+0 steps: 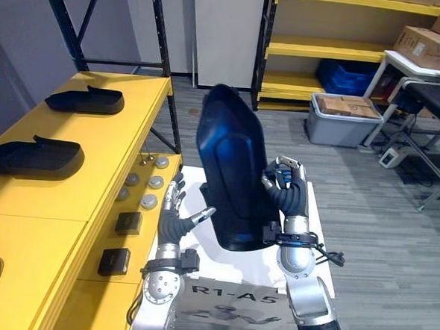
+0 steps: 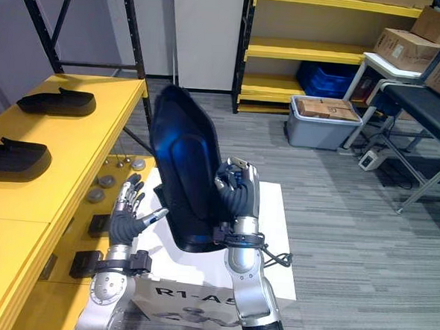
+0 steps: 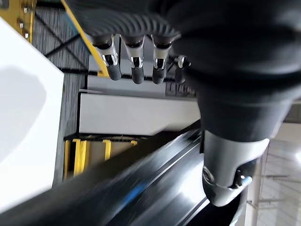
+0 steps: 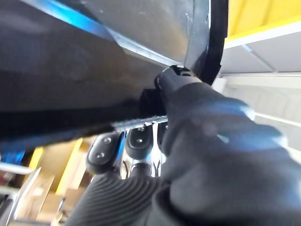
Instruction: Walk over and take plastic housings, then place them on the shelf
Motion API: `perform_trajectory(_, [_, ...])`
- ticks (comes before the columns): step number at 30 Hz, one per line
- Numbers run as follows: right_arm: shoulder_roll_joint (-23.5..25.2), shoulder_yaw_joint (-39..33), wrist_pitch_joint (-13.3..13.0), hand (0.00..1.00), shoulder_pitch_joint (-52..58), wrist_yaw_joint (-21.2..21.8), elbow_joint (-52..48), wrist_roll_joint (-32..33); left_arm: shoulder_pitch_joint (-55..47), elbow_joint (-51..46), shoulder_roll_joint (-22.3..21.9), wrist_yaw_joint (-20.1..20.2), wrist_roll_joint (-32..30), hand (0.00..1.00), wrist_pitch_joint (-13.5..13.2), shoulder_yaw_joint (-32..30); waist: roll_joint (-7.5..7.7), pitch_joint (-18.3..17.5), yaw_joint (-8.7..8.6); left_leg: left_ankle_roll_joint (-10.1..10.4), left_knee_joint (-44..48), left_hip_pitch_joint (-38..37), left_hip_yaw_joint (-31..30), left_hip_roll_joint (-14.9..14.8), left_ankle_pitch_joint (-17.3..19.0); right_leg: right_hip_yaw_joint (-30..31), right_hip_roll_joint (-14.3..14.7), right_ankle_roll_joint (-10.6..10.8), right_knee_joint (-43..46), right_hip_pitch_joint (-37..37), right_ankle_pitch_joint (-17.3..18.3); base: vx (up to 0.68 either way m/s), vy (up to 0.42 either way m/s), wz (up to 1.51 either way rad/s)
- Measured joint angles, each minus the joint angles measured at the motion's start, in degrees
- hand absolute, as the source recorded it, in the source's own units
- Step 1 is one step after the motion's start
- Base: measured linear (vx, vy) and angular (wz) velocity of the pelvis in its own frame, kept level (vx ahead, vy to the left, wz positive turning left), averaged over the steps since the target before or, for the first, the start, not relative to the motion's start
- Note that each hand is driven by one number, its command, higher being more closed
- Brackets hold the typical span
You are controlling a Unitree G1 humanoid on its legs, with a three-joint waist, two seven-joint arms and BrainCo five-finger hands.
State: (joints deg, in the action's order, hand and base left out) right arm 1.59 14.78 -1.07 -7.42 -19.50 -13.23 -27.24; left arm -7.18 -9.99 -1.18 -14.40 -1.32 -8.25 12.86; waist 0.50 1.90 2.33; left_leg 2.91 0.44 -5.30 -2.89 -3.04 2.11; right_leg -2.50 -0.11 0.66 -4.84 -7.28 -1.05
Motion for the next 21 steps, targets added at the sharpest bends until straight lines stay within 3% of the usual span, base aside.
perform_trajectory(7, [0.03,3.44,-0.06,1.0,-0.12,-0.31,-0.02,2.03,3.13,3.62,0.15,-1.21,0.07,0.0,0.58,2.8,-0.02,-0.1,-0.1,0.0,-0.01,0.01,0.71,-0.07,0.0,0.42,0.03,-0.17,0.0,0.33,-0.17,0.01,0.016,-0.05])
perform_trajectory(8, [0.03,3.47,-0.06,1.0,-0.12,-0.48,-0.02,2.45,3.23,3.73,0.25,-1.57,0.14,1.0,0.63,3.28,-0.01,-0.13,-0.13,0.0,-0.02,0.02,0.74,-0.06,0.0,0.46,0.03,-0.17,0.0,0.37,-0.17,0.0,0.0,0.0])
perform_trajectory(17, [-0.93,4.13,-0.11,1.0,-0.13,-1.43,-0.01,4.16,5.06,3.83,1.76,-4.22,2.44,1.0,0.75,4.71,-0.05,-1.25,-0.57,0.0,-0.03,0.13,0.82,-0.06,0.0,0.52,0.02,-0.19,0.0,0.53,-0.22,0.0,0.0,0.0])
perform_trajectory(18, [-1.31,4.38,-0.17,0.0,-0.13,-1.46,-0.01,4.54,5.25,3.83,1.94,-4.54,2.61,1.0,0.75,4.71,-0.06,-1.28,-0.74,0.0,-0.02,0.13,0.83,-0.06,0.0,0.53,0.02,-0.21,0.0,0.53,-0.26,0.0,0.0,0.0])
perform_trajectory(21, [-2.29,5.38,-0.47,0.0,-0.11,-1.44,0.0,5.33,5.29,3.84,2.06,-5.81,4.06,1.0,0.77,4.65,-0.05,-1.32,-1.4,0.0,-0.01,0.13,1.02,-0.07,0.0,0.68,0.03,-0.24,0.0,0.6,-0.36,0.0,0.008,-0.02])
